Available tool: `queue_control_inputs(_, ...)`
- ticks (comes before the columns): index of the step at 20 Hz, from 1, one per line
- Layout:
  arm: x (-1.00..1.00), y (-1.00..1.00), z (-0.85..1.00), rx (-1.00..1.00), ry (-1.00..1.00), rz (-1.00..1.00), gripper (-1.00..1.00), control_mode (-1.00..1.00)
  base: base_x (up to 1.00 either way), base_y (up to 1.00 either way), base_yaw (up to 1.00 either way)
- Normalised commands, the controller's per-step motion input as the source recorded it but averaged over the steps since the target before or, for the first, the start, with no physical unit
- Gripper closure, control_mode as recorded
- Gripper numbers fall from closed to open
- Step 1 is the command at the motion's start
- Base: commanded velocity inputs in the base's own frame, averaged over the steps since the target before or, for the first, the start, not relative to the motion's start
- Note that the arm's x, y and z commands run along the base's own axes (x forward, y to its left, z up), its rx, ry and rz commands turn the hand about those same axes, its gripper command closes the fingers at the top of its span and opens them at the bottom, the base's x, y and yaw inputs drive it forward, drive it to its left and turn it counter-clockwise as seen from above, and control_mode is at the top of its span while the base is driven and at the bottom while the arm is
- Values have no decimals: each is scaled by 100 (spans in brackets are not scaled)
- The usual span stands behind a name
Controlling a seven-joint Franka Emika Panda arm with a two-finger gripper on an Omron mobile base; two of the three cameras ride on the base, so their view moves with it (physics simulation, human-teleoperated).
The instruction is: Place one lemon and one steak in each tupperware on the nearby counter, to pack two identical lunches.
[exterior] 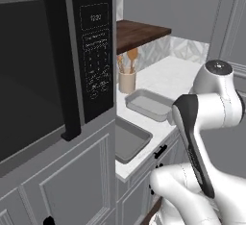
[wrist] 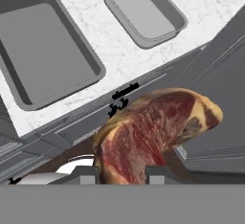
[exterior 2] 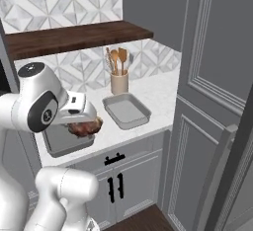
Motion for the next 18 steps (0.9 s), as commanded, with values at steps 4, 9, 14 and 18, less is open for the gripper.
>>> queue_control_inputs(4, 50, -18, 0, 1, 0, 15, 100, -100, 38, -7, 11)
queue_control_inputs(9, 100, -53, -9, 1, 0, 28, 100, -100, 0, 0, 0)
queue_control_inputs(14, 99, -81, -2, 0, 7, 10, 100, -100, 0, 0, 0)
queue_control_inputs(18, 100, -34, -10, 0, 12, 3, 100, -100, 0, 0, 0)
